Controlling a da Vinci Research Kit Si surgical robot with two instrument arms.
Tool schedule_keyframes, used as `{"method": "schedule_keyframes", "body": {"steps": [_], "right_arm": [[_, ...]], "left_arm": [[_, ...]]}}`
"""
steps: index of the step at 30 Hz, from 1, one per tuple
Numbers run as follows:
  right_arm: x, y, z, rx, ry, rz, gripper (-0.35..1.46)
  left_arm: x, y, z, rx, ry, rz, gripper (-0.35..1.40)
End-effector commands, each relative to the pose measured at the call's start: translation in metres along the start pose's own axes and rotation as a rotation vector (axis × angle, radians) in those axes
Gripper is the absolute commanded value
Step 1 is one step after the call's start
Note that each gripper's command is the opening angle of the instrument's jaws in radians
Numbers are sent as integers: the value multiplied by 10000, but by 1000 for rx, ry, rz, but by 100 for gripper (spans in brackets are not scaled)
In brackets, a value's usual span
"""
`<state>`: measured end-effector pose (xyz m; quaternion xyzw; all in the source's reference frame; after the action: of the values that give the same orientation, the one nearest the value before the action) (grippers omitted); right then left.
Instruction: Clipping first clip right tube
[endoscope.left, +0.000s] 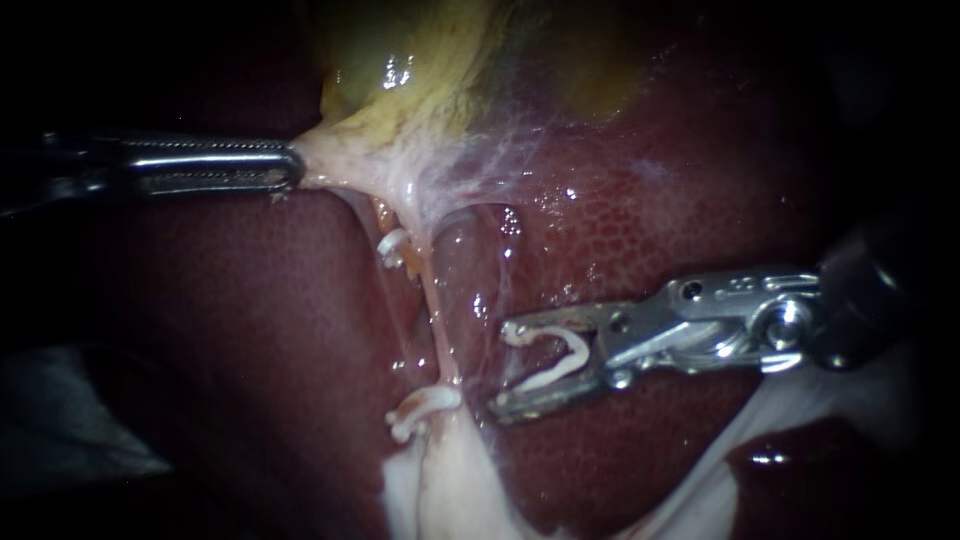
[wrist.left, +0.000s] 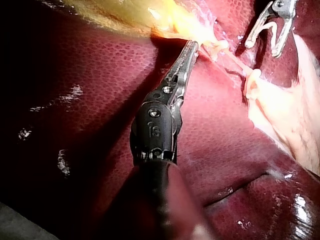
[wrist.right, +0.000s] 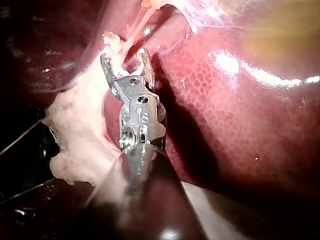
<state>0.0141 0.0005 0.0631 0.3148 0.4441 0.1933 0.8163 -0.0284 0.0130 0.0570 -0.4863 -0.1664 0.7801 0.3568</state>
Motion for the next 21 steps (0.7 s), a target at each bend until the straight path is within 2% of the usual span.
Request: {"method": "schedule_keyframes", "body": {"steps": [1,9,15,21], "right_arm": [[-2,3,5,0,-3,8,49],[-11,21,43,35,41,94,50],[-7,25,57,111,93,149,49],[-6,26,71,124,122,180,50]], "left_arm": [[0,0,0,0,0,0,-35],[1,0,0,0,0,0,-35],[1,0,0,0,0,0,-35],[1,0,0,0,0,0,-35]]}}
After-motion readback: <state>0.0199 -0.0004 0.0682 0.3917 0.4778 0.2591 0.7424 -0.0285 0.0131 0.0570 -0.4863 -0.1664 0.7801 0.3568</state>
